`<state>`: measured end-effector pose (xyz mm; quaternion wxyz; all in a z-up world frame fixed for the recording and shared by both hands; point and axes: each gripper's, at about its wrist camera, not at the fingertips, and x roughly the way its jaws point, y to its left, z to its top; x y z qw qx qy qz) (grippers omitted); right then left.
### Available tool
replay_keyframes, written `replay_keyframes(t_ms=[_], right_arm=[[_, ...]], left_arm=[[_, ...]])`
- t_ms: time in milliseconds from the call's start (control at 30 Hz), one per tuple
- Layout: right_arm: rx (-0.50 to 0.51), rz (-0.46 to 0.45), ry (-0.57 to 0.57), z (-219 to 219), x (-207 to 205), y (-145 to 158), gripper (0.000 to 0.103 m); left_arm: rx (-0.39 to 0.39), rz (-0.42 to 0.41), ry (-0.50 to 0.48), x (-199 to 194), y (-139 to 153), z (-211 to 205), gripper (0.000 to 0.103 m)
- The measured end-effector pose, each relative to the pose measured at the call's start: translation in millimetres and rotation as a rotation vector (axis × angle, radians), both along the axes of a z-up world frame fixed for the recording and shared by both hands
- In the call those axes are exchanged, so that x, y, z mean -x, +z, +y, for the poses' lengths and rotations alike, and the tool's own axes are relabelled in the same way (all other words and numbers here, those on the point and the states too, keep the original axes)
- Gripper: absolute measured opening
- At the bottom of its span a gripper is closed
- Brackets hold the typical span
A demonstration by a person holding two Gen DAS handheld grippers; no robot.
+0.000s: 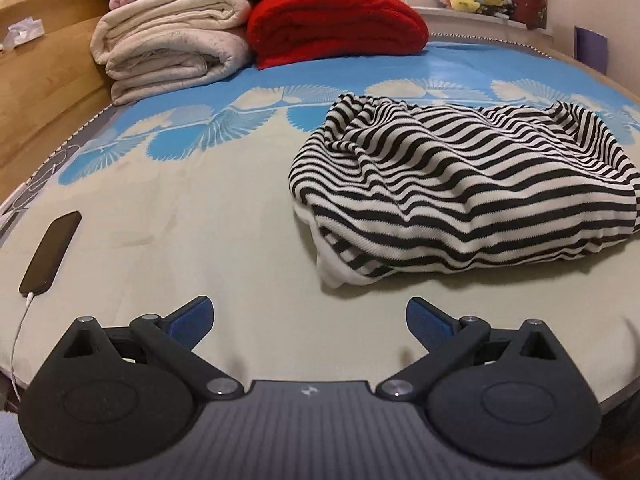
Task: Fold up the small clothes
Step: 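Release the striped fabric with both tools and pull them back from the bundle, then move both tools toward the striped bundle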
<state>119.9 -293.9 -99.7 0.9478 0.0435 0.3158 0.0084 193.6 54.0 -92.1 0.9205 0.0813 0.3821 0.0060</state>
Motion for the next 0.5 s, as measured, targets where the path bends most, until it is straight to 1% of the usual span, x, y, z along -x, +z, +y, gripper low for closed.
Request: replay_keyframes(t_ms=[233, 367, 500], right_arm=[[0.079, 0.028, 0.041, 7.9, 2.3, -10.6, 0.087], [0.087, 0.042, 0.041, 8.4, 0.5, -12.6, 0.087], [0.077, 0.045, 0.030, 7.1, -1.6, -12.5, 0.087]], left_arm=[[-0.007, 0.001, -0.002, 1.2, -0.6, 1.0, 0.103], [0.005, 0.003, 0.005, 0.3, 0.1, 2.2, 0.103], [0.001, 0.007, -0.002, -0.4, -0.8, -0.1, 0.103]])
